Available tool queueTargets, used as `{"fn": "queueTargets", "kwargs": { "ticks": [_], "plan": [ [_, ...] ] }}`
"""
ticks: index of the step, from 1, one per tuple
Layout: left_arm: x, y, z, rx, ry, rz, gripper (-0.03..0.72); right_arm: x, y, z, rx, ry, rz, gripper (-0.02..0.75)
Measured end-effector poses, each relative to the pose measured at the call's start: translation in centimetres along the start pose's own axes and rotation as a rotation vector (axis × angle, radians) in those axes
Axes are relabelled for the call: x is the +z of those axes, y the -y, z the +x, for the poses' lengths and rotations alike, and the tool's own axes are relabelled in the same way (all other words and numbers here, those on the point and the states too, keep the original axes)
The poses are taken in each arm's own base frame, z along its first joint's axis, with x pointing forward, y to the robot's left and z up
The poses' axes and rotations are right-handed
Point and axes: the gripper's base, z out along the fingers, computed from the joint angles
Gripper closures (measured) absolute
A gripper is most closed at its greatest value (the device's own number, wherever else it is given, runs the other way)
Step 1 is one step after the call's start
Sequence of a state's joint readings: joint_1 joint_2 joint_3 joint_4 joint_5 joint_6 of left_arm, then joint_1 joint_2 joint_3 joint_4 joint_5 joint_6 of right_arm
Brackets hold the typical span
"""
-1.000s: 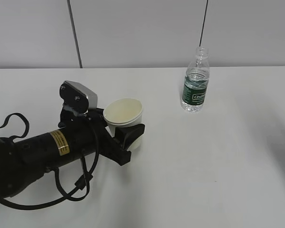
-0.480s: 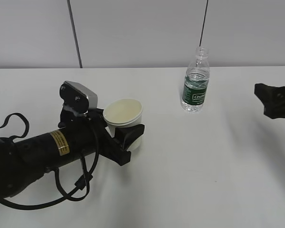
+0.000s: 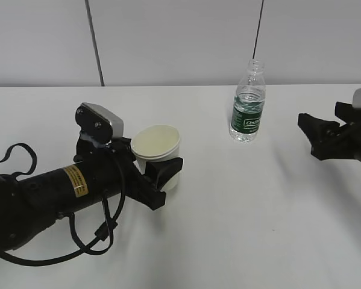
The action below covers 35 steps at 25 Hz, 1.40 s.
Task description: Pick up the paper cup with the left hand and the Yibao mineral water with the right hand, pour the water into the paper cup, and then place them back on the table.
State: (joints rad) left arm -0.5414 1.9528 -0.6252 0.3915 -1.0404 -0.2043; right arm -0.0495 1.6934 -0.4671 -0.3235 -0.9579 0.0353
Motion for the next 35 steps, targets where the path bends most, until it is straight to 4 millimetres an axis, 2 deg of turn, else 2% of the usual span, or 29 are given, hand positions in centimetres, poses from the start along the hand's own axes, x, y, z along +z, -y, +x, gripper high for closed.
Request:
{"fn": "queueTargets", "kwargs": {
  "ticks": [5,12,19,23,35],
  "plan": [
    [0.0,0.0,0.0,0.000,-0.001,0.000,0.245,1.3,-0.2,1.0,-0.012,0.016,-0.050,0.120],
    [0.0,0.0,0.0,0.000,-0.001,0.000,0.245,4.3,-0.3,1.8,-0.037,0.035,-0.108,0.109],
    [0.0,0.0,0.0,0.000,-0.002,0.000,0.245,7.9,-2.9,2.8,-0.041,0.035,-0.184,0.108],
    [0.0,0.0,0.0,-0.001,-0.002,0.000,0.245,9.8,-3.5,3.5,-0.015,0.032,-0.176,0.108],
    [0.0,0.0,0.0,-0.001,-0.002,0.000,0.245,13.1,-3.0,4.3,0.042,0.041,-0.129,0.108]
  ]
}}
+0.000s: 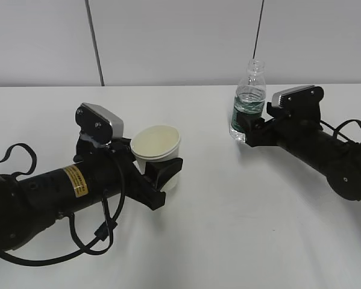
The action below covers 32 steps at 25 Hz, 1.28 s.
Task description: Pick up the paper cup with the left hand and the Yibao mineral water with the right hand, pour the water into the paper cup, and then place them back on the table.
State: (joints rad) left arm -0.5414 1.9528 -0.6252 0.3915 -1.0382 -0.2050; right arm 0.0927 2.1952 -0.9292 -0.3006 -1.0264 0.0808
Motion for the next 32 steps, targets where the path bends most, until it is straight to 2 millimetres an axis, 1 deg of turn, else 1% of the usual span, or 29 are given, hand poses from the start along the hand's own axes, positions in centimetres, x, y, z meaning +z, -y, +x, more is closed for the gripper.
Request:
{"fn": "queueTargets", "kwargs": {
  "ticks": [5,14,20,24,26,30,32],
  "plan": [
    [0.0,0.0,0.0,0.000,-0.001,0.000,0.245,0.8,0.2,0.2,0.019,0.004,0.005,0.108],
    [0.0,0.0,0.0,0.000,-0.001,0.000,0.245,3.0,0.5,0.9,0.023,0.016,-0.015,0.108],
    [0.0,0.0,0.0,0.000,-0.001,0.000,0.245,4.5,0.3,0.7,0.013,0.024,-0.021,0.108],
    [0.0,0.0,0.0,0.000,-0.001,0.000,0.245,5.1,0.3,1.3,0.026,0.011,-0.024,0.112],
    [0.0,0.0,0.0,0.000,-0.001,0.000,0.245,5.1,0.2,1.8,0.029,-0.003,-0.025,0.130],
    [0.0,0.0,0.0,0.000,-0.001,0.000,0.245,5.1,0.2,2.0,0.033,-0.001,-0.027,0.190],
    [0.0,0.0,0.0,0.000,-0.001,0.000,0.245,5.1,0.2,2.0,0.033,0.006,-0.028,0.199]
  ]
}}
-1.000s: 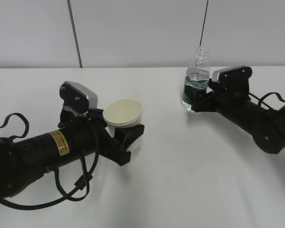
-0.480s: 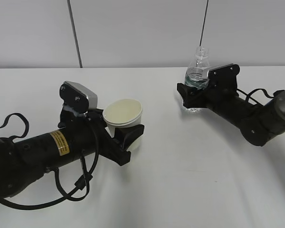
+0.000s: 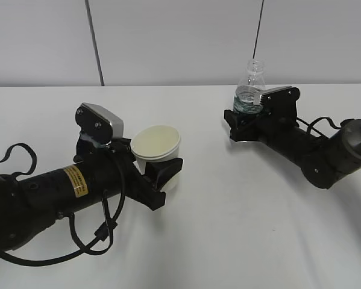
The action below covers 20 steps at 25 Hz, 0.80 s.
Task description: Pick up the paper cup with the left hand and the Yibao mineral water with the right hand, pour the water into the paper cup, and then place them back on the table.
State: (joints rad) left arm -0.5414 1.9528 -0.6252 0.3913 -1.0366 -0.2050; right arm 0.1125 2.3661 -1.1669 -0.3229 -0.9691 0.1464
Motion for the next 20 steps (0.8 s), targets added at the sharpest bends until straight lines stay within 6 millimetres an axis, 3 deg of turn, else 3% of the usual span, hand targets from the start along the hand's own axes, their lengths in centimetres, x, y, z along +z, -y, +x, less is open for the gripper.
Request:
{"fn": "queueTargets", "kwargs": {
  "ticks": [8,20],
  "plan": [
    [0.00,0.00,0.00,0.000,0.000,0.000,0.245,0.00,0.00,-0.03,0.000,0.004,-0.001,0.309],
    [0.00,0.00,0.00,0.000,0.000,0.000,0.245,-0.03,-0.58,-0.31,-0.056,0.011,-0.064,0.314]
  ]
}}
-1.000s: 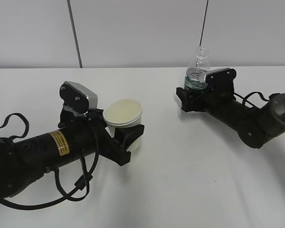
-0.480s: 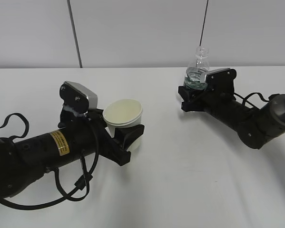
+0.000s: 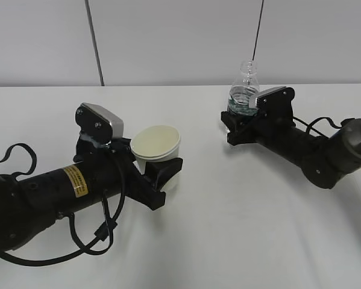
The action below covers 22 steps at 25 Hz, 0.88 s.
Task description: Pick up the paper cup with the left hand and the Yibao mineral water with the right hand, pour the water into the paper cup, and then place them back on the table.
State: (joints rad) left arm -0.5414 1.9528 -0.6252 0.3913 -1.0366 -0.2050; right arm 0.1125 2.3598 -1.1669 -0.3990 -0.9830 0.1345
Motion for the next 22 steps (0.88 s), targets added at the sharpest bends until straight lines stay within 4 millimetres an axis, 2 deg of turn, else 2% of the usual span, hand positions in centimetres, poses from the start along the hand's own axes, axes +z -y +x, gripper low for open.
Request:
{"fn": "queueTargets", "kwargs": {
  "ticks": [2,8,13,22],
  "plan": [
    [0.0,0.0,0.0,0.000,0.000,0.000,0.245,0.0,-0.2,-0.8,-0.026,0.012,-0.024,0.314],
    [0.0,0.0,0.2,0.000,-0.022,-0.005,0.245,-0.5,-1.1,-5.3,-0.122,0.075,-0.120,0.314],
    [0.0,-0.1,0.3,0.000,-0.036,-0.008,0.245,-0.7,-3.5,-8.2,-0.188,0.114,-0.216,0.314],
    [0.0,-0.7,0.4,-0.038,-0.043,-0.073,0.245,-0.2,-8.4,-8.0,-0.265,0.039,-0.351,0.314]
  ]
}}
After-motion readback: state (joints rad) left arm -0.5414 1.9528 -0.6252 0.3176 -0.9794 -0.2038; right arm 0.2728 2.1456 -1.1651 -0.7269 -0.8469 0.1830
